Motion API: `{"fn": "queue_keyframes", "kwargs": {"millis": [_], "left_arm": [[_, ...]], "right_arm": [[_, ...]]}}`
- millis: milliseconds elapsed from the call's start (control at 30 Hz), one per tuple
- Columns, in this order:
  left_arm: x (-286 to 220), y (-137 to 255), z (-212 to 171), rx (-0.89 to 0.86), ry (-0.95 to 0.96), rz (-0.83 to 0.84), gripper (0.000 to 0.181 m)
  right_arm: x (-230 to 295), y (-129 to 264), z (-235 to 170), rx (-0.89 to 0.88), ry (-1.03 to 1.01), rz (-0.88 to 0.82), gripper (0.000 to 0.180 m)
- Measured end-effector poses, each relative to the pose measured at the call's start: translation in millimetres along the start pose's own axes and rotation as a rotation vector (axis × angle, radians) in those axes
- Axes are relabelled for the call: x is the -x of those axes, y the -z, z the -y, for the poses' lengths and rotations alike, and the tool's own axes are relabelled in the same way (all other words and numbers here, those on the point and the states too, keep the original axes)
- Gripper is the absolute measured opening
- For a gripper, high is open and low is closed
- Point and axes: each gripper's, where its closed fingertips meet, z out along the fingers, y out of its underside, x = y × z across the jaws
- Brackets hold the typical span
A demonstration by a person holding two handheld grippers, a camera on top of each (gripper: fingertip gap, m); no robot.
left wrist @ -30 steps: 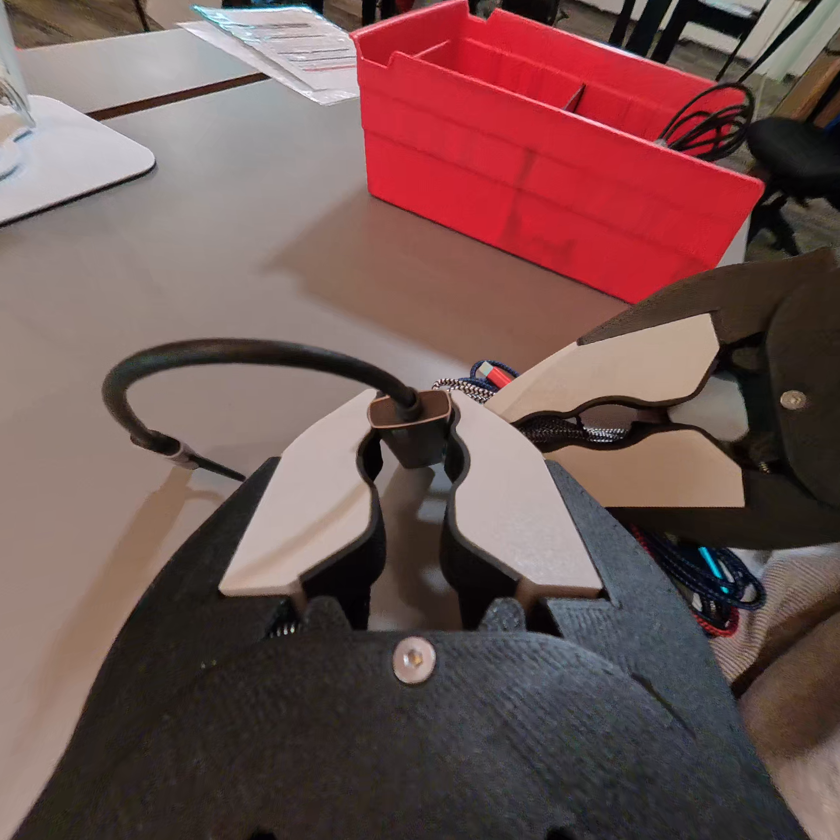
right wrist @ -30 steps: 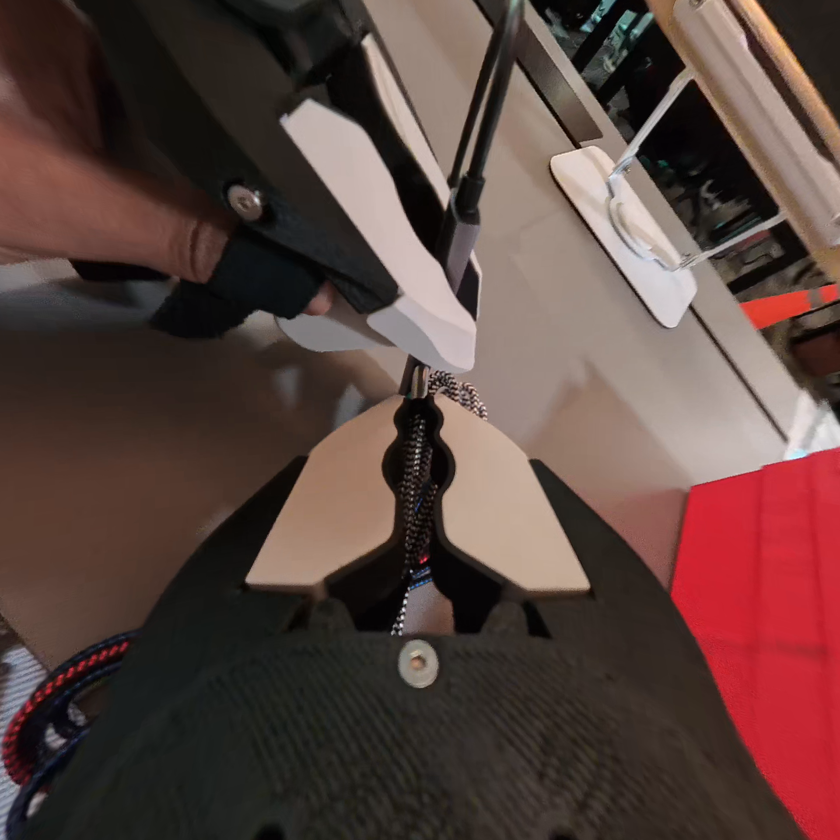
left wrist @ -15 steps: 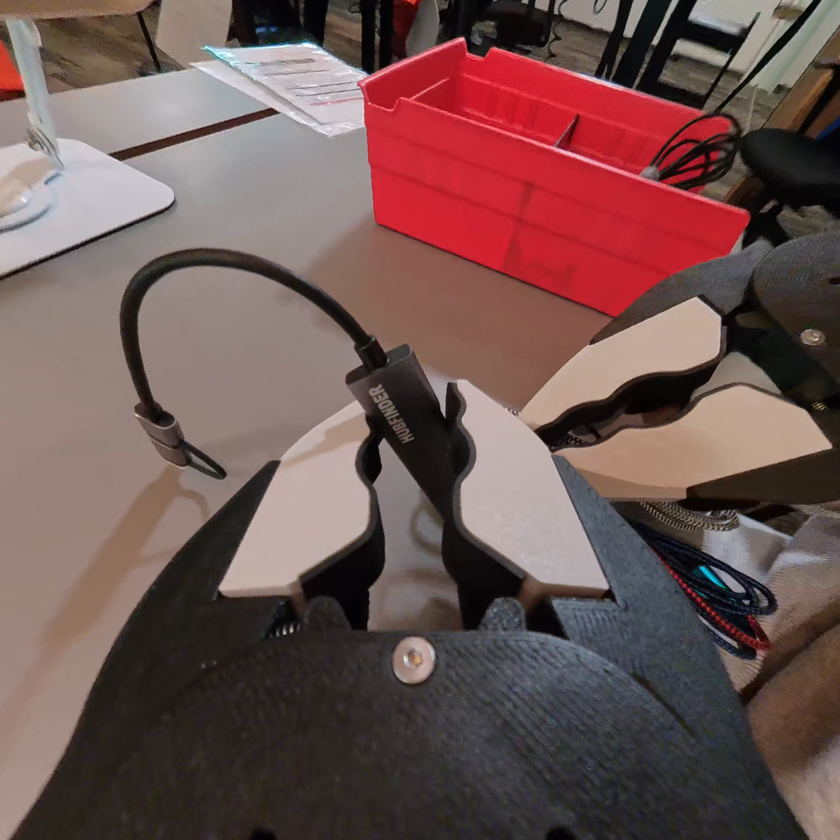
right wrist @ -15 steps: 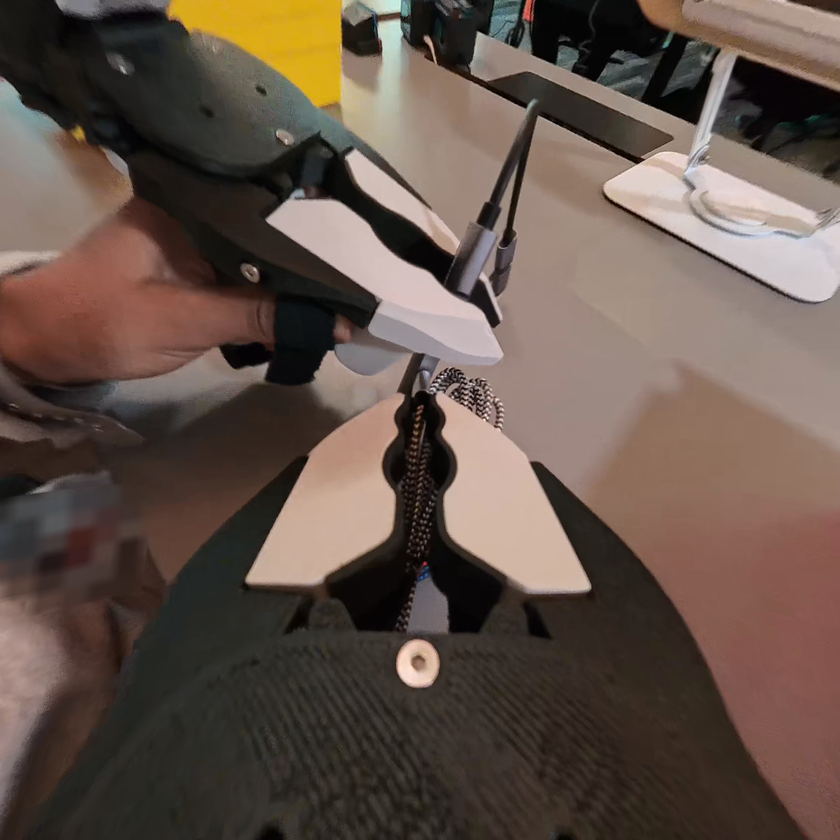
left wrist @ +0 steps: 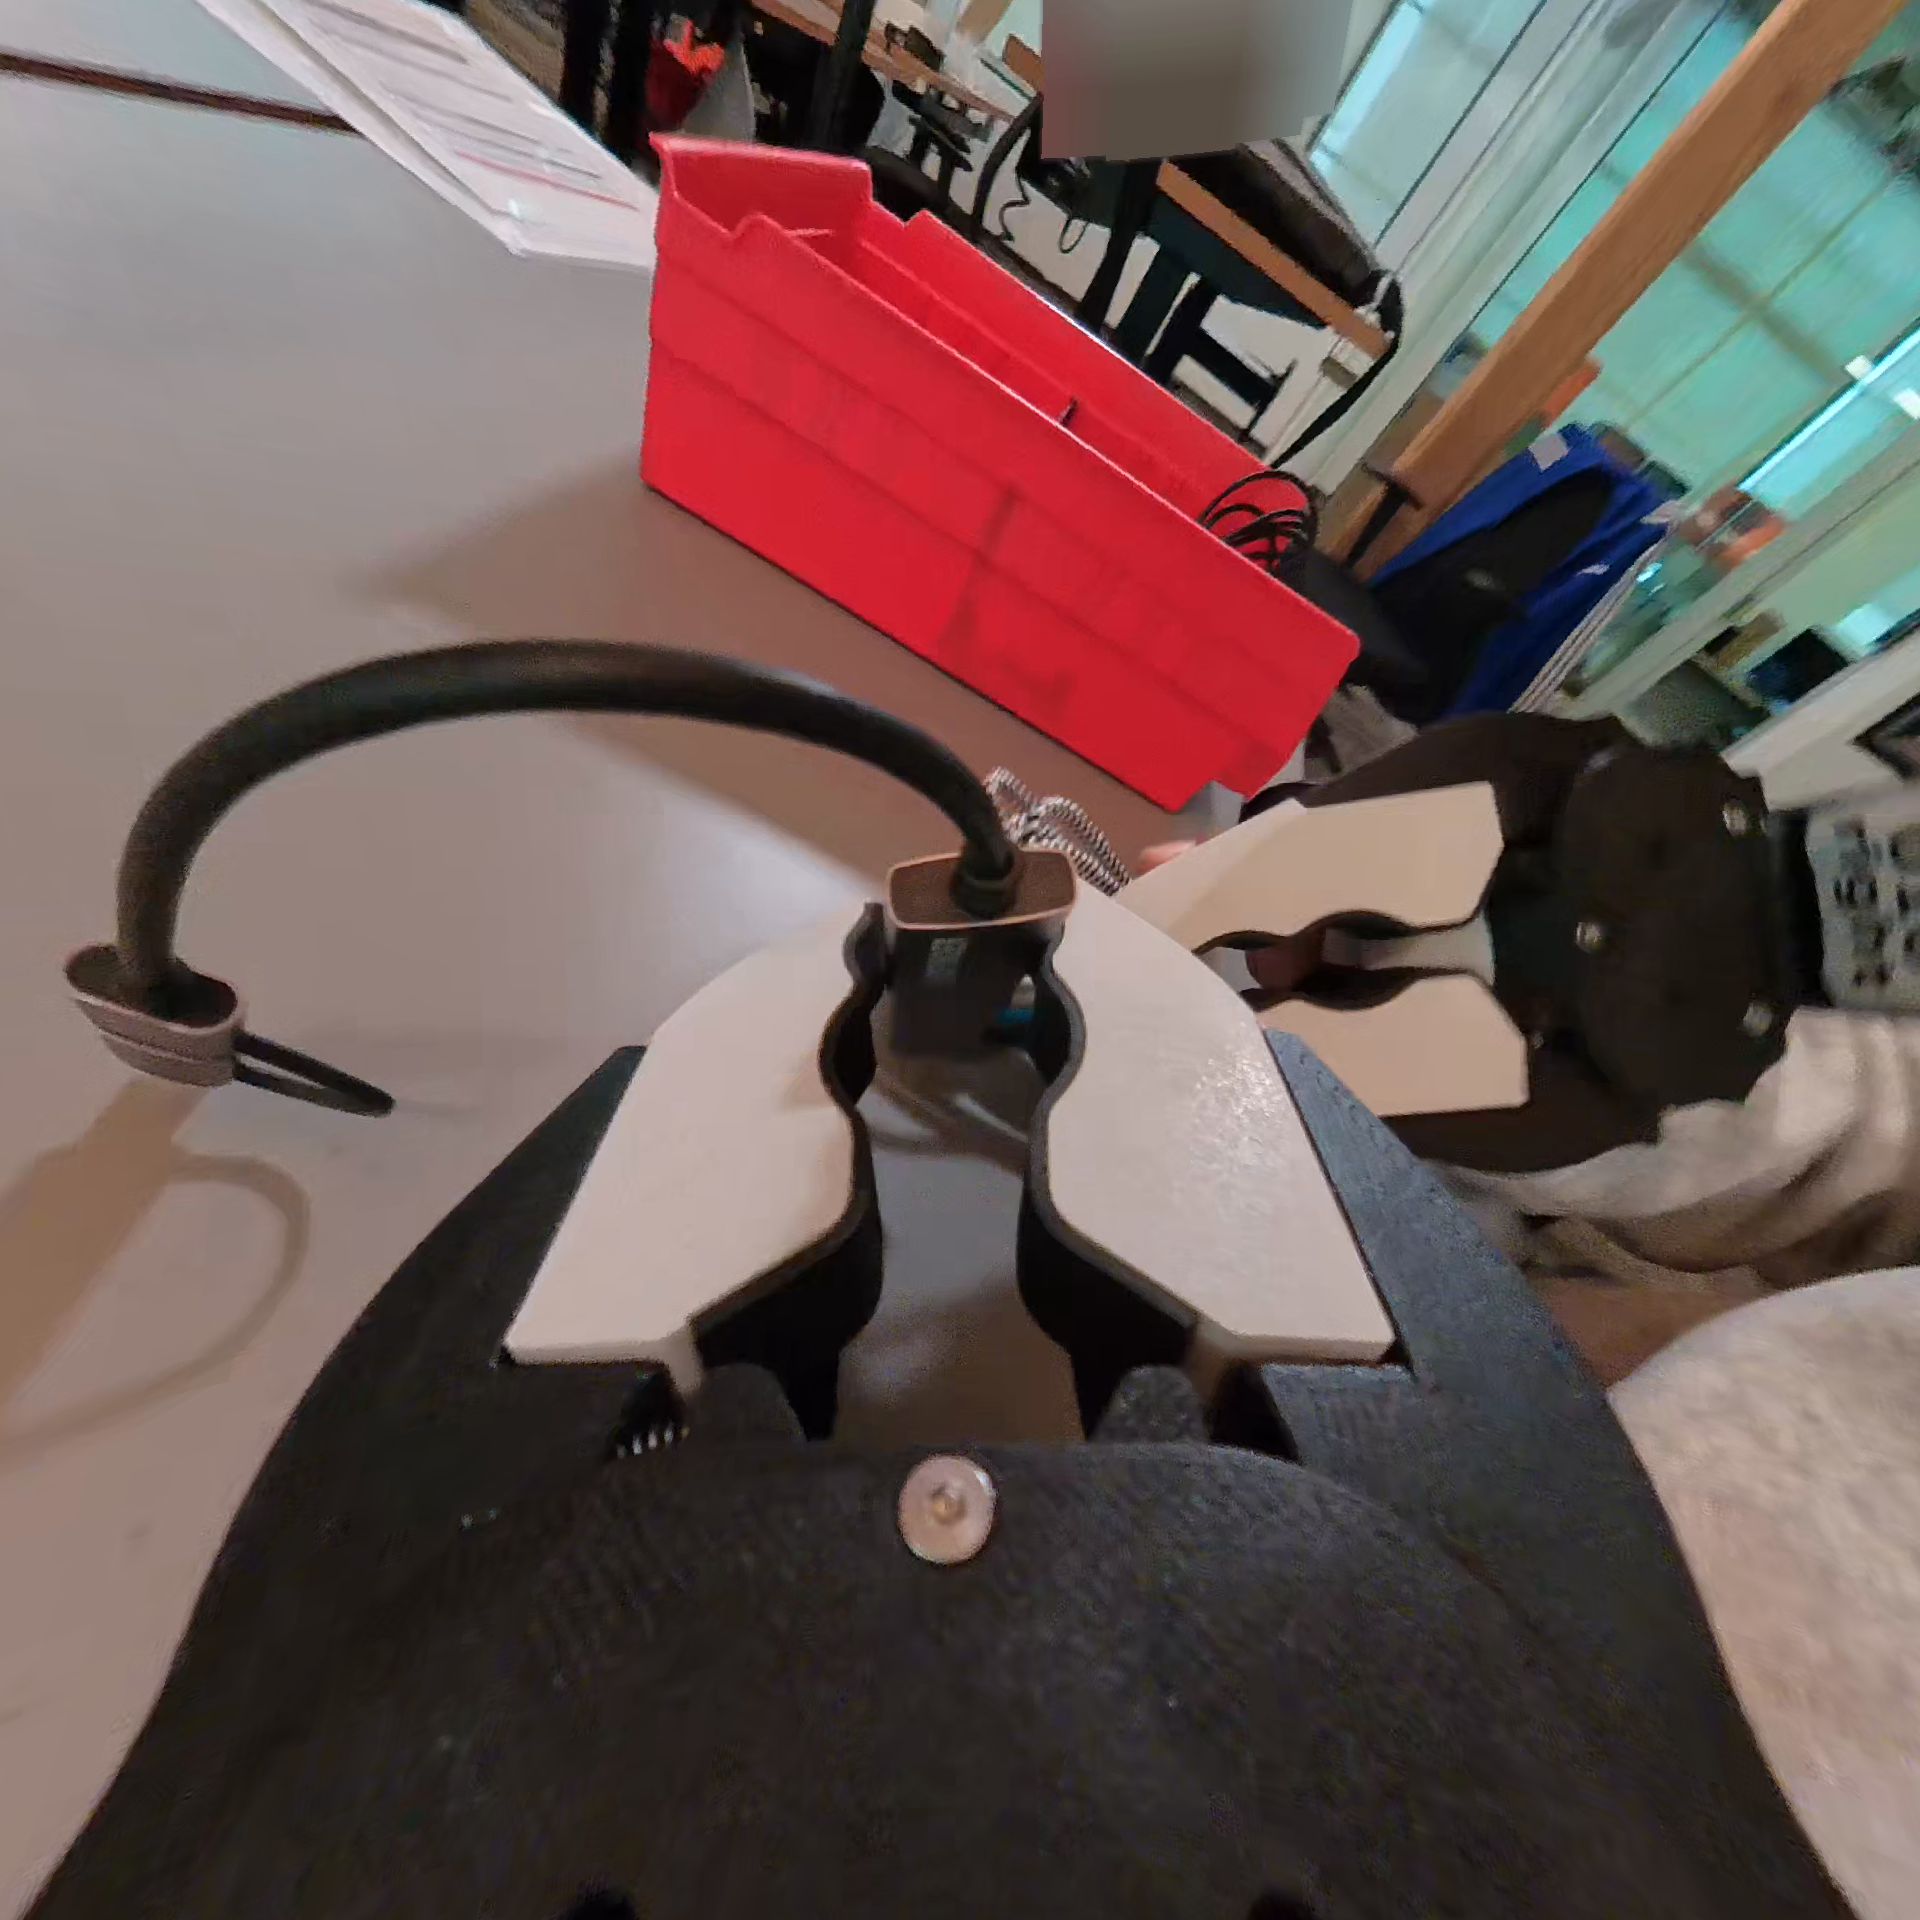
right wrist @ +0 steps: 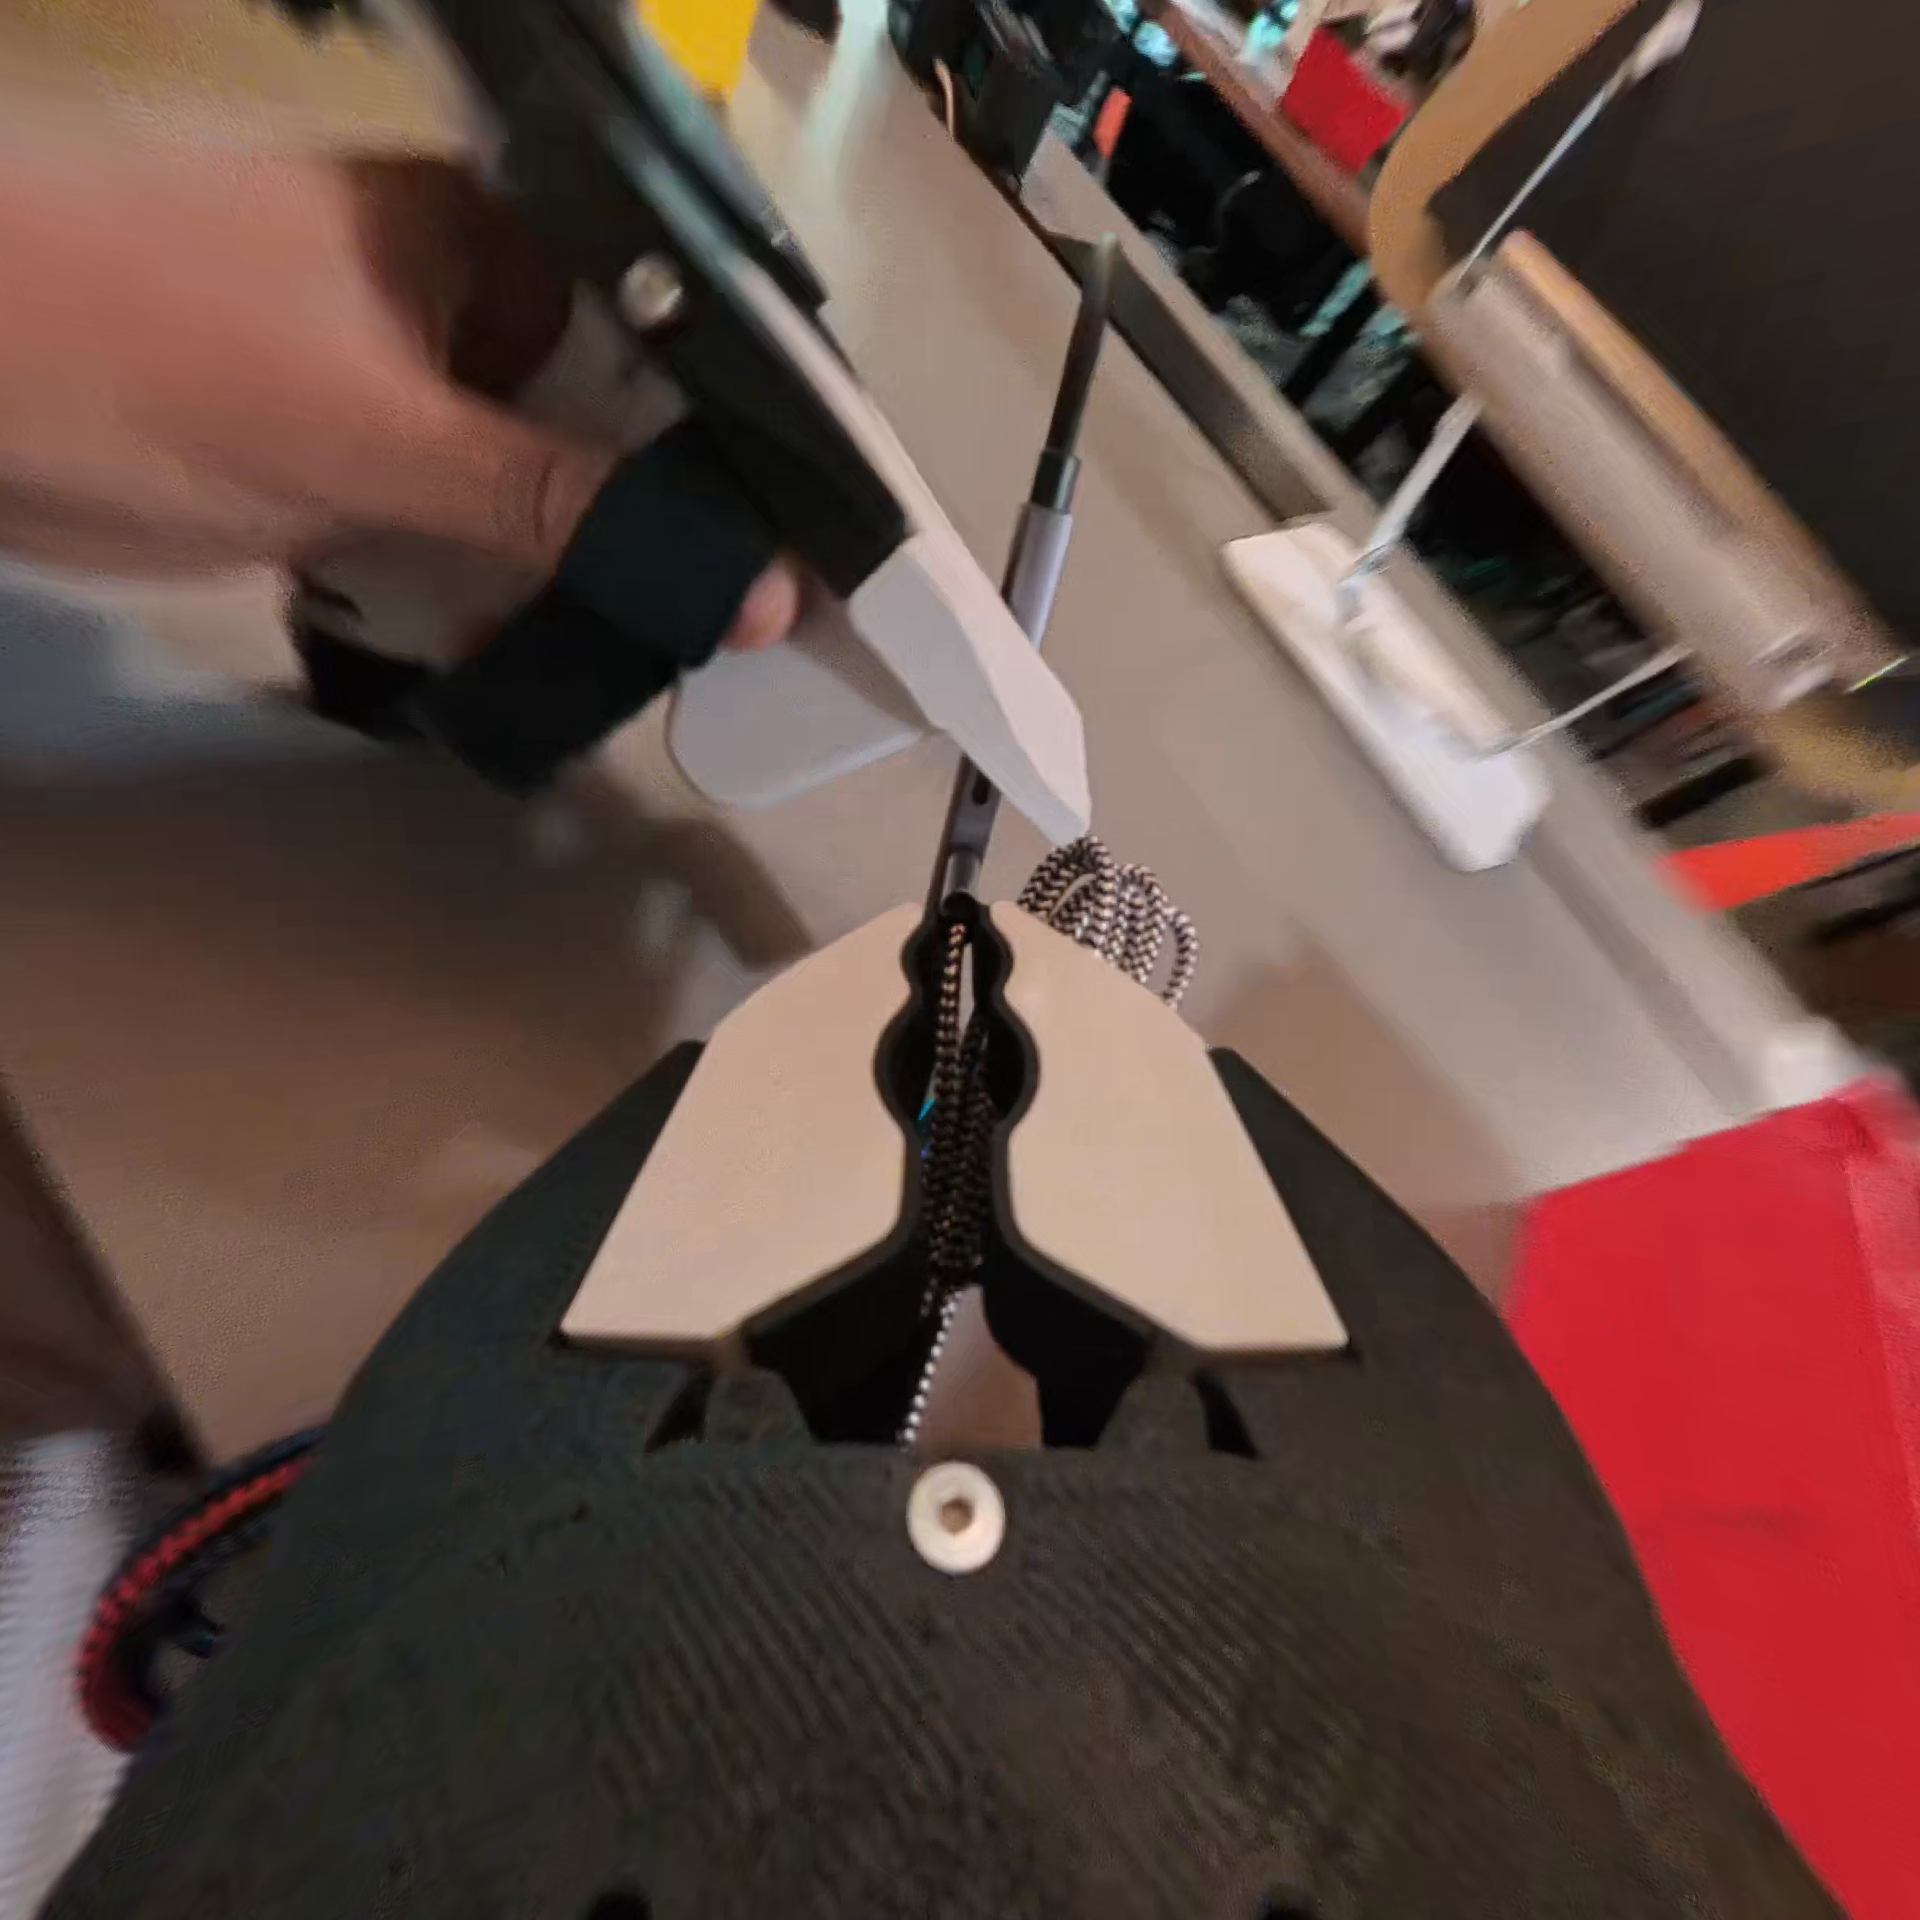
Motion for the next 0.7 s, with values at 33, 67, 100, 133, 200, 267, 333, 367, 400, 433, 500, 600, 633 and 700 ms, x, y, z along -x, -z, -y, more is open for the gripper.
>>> {"fn": "queue_keyframes", "kwargs": {"millis": [33,67,100,133,200,267,333,367,400,433,500,600,633,700], "left_arm": [[-1,0,-2,0.003,0.026,-0.016,0.032],[-1,1,-3,0.004,0.044,-0.025,0.032],[-1,1,-4,0.008,0.053,-0.026,0.031],[0,1,-6,0.017,0.05,-0.018,0.03],[3,0,-10,0.04,0.027,0.005,0.029],[4,-1,-8,0.029,0.022,0.016,0.028],[3,-1,-5,0.001,0.023,0.029,0.028],[3,0,-3,-0.004,0.006,0.042,0.028],[3,0,-2,-0.001,-0.017,0.059,0.028],[4,1,-1,0.003,-0.041,0.08,0.027],[5,2,2,-0.007,-0.081,0.118,0.027],[5,1,4,-0.031,-0.087,0.139,0.027],[6,0,4,-0.039,-0.082,0.14,0.026],[5,-1,2,-0.04,-0.069,0.133,0.026]], "right_arm": [[-2,1,0,0.028,0.131,-0.066,0.006],[-4,1,-1,0.049,0.244,-0.127,0.006],[-5,1,-1,0.062,0.336,-0.171,0.007],[-5,0,-2,0.07,0.398,-0.198,0.007],[-3,-1,-6,0.073,0.424,-0.199,0.007],[-3,-2,-6,0.067,0.384,-0.18,0.007],[-4,-1,-4,0.057,0.349,-0.177,0.007],[-5,-1,-3,0.051,0.338,-0.181,0.007],[-6,-1,-2,0.045,0.329,-0.188,0.007],[-7,-2,-2,0.041,0.316,-0.196,0.007],[-6,-4,-2,0.034,0.263,-0.187,0.011],[-4,-7,-2,0.043,0.169,-0.145,0.023],[-3,-7,-1,0.038,0.146,-0.13,0.027],[-5,-7,0,0.027,0.115,-0.127,0.034]]}}
